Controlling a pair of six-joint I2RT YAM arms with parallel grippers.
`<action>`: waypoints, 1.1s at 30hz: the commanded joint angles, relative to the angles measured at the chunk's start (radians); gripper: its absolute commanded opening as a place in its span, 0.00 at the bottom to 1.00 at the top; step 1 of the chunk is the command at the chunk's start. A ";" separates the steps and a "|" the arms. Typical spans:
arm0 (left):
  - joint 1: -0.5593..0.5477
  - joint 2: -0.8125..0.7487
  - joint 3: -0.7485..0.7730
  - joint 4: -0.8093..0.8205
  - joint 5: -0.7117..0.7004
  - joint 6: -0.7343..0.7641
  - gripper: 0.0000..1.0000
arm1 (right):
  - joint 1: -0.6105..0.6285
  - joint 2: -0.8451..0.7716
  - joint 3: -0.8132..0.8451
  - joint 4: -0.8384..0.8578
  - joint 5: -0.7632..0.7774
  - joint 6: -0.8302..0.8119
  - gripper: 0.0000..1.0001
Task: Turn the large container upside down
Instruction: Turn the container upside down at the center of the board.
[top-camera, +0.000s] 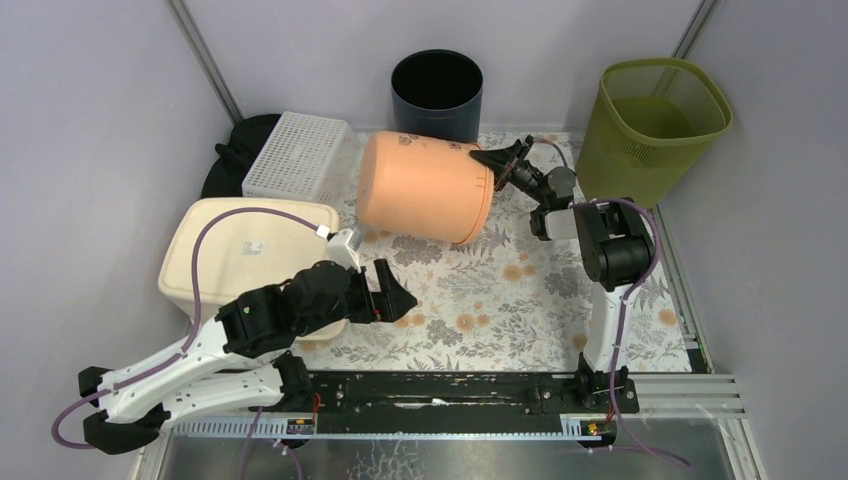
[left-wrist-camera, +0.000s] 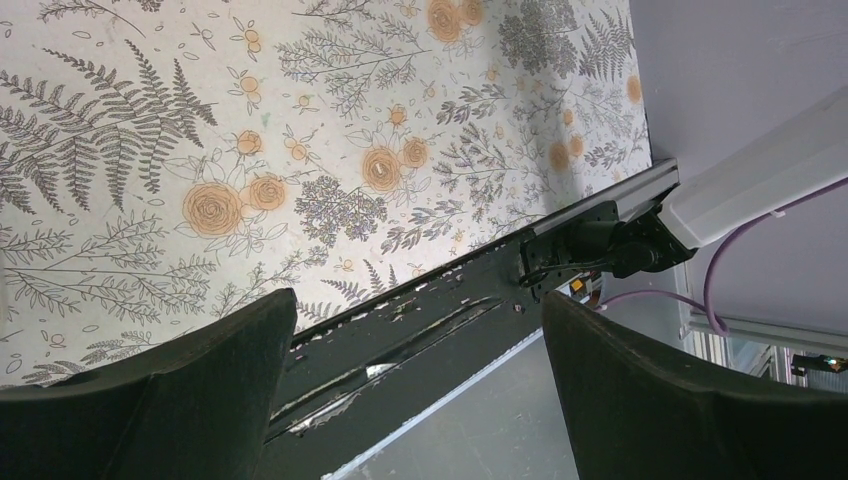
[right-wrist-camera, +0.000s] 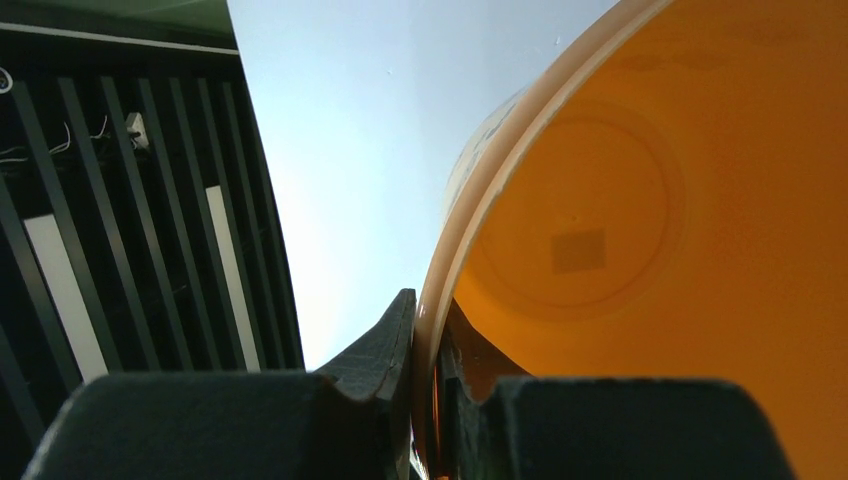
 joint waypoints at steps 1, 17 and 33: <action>-0.002 -0.023 0.041 0.005 -0.024 0.008 1.00 | 0.034 0.019 0.057 0.174 0.060 0.136 0.00; -0.002 -0.047 0.085 -0.039 -0.065 0.027 1.00 | 0.118 0.145 0.165 0.175 0.133 0.149 0.00; -0.001 -0.053 0.074 -0.043 -0.067 0.021 1.00 | 0.136 0.200 0.089 0.175 0.120 0.089 0.19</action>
